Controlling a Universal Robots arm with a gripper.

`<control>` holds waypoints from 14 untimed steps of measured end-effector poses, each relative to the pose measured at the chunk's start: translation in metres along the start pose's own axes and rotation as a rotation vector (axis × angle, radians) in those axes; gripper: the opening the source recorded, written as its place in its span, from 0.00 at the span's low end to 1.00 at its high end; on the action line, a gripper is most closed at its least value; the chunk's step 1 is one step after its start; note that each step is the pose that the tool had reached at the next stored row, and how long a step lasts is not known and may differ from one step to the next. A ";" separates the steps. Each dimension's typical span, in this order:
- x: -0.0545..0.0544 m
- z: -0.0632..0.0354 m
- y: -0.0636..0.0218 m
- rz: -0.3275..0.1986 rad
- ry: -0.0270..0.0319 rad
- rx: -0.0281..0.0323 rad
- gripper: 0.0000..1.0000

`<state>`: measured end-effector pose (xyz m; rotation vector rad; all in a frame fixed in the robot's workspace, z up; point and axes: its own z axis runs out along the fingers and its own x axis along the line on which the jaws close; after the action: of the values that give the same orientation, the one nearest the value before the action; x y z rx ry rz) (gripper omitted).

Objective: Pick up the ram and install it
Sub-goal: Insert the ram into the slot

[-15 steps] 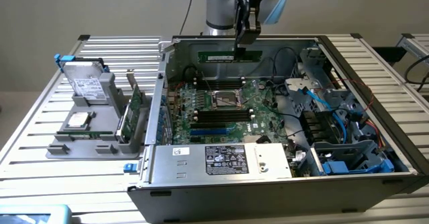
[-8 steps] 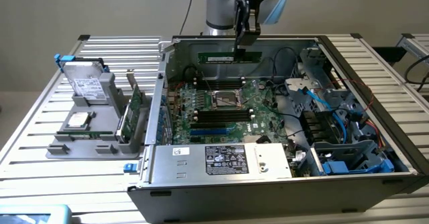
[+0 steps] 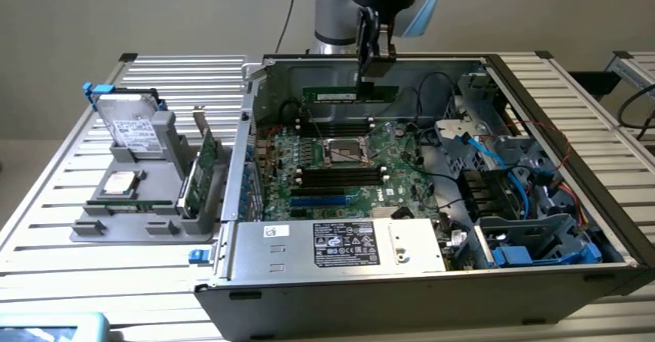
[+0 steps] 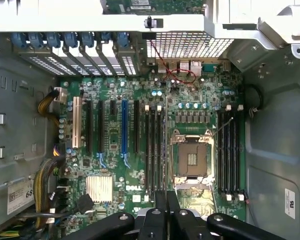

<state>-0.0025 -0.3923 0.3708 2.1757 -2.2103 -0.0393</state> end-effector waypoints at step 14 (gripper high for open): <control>0.000 0.0256 -0.0008 0.001 0.0134 0.0002 0.13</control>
<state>-0.0029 -0.3923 0.3452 2.1688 -2.2041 -0.0245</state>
